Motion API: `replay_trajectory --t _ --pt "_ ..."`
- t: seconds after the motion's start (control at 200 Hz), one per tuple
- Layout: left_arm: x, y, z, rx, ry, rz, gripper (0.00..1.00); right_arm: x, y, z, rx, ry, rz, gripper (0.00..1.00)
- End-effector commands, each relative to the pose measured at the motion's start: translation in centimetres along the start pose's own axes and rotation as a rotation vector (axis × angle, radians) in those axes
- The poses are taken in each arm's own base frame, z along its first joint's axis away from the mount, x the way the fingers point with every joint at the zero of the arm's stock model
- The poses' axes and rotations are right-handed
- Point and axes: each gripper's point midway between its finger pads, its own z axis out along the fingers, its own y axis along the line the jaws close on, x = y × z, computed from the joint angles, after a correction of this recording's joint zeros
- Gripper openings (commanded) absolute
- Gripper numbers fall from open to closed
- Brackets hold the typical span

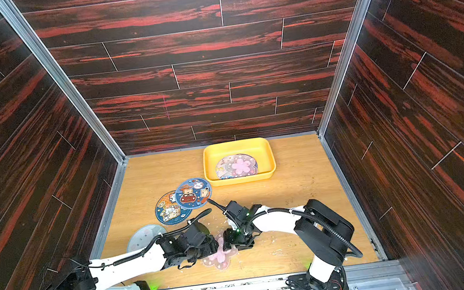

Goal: Put the coasters into the storage box
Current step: Pick up the coaster from the center of the board, then place the coaster in the storage box.

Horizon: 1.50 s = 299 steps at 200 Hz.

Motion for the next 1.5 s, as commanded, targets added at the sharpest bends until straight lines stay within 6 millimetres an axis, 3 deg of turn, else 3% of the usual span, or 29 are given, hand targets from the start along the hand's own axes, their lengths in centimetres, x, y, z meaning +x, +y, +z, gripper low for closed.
replay_trajectory --t 0.0,0.22,0.371,0.641,0.807,1.097,1.328,1.493 --pt "3.4 4.7 0.9 -0.147 0.124 -0.016 0.76 0.0 -1.3 1.6 0.058 0.006 0.009 0.64" --pt "3.4 4.6 0.7 -0.146 0.124 -0.008 0.75 -0.3 -1.1 1.8 0.059 0.004 0.008 0.54" --pt "3.3 4.6 0.6 -0.147 0.125 -0.003 0.75 -0.5 -1.0 1.9 0.058 0.003 0.008 0.31" --pt "2.5 5.0 -0.7 -0.176 0.078 -0.019 0.77 -0.9 -1.2 0.5 0.073 -0.037 0.008 0.07" --pt "0.9 4.7 -2.2 -0.163 0.018 -0.034 0.82 -2.2 -1.4 -2.7 0.061 -0.108 0.010 0.04" --pt "-2.5 4.3 -4.5 -0.130 -0.022 -0.052 0.89 -5.1 0.0 -10.4 0.008 -0.230 -0.032 0.02" --pt "-4.2 3.5 -5.2 -0.098 -0.046 -0.061 0.91 -9.3 2.1 -17.1 -0.056 -0.365 -0.062 0.02" --pt "-4.6 3.2 -5.3 -0.083 -0.047 -0.070 0.91 -13.7 2.3 -21.1 -0.088 -0.461 -0.077 0.02"
